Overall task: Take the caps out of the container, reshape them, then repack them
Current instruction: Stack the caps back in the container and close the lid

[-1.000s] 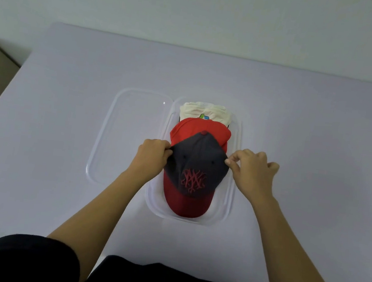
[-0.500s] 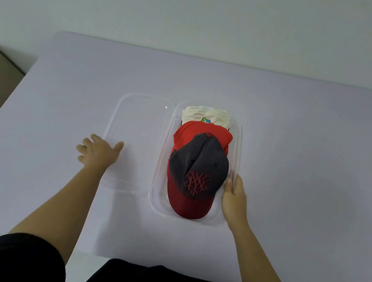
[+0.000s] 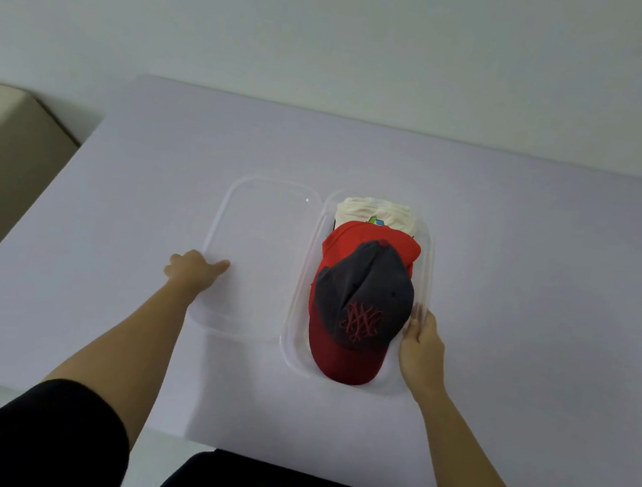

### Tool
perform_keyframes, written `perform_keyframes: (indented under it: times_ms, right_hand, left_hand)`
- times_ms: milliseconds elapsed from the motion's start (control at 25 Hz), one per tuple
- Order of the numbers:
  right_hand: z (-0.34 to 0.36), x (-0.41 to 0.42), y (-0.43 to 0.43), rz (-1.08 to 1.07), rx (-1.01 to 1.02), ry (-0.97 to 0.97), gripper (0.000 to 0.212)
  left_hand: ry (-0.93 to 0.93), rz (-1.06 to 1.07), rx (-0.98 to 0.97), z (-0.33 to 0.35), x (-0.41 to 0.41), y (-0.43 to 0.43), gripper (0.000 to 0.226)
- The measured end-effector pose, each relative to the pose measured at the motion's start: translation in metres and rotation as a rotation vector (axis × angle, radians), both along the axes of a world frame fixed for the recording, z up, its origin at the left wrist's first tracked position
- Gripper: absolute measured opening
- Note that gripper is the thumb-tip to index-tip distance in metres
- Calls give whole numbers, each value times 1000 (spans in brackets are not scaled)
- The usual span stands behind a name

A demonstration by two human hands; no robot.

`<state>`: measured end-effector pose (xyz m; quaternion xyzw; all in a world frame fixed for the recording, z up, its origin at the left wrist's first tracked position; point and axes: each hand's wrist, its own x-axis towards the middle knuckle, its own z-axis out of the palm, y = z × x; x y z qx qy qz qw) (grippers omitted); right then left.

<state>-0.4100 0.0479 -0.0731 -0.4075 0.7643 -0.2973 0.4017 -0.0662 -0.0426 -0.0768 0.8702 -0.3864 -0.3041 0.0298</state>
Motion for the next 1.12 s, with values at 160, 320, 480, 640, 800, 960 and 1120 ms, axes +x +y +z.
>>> perform_keyframes:
  times_ms: [160, 320, 480, 640, 800, 960, 1120]
  right_hand:
    - [-1, 0, 1, -12, -11, 26, 41]
    - [1, 5, 1, -20, -4, 7, 40]
    - [9, 5, 1, -68, -33, -65, 48]
    - [64, 17, -13, -152, -279, -191, 59]
    - [116, 18, -36, -17, -193, -730, 78]
    - [109, 0, -31, 40, -118, -498, 62]
    - [81, -9, -12, 104, -39, -418, 62]
  left_hand:
    - [310, 126, -228, 16, 10, 1, 49]
    - [674, 194, -481, 65, 17, -4, 52]
    - [658, 97, -686, 140, 15, -12, 72]
    - [917, 95, -596, 176, -33, 8, 68]
    - [1081, 92, -397, 146, -94, 32, 59]
    - [919, 43, -399, 118, -116, 28, 30]
    - [799, -99, -379, 98, -129, 29, 41]
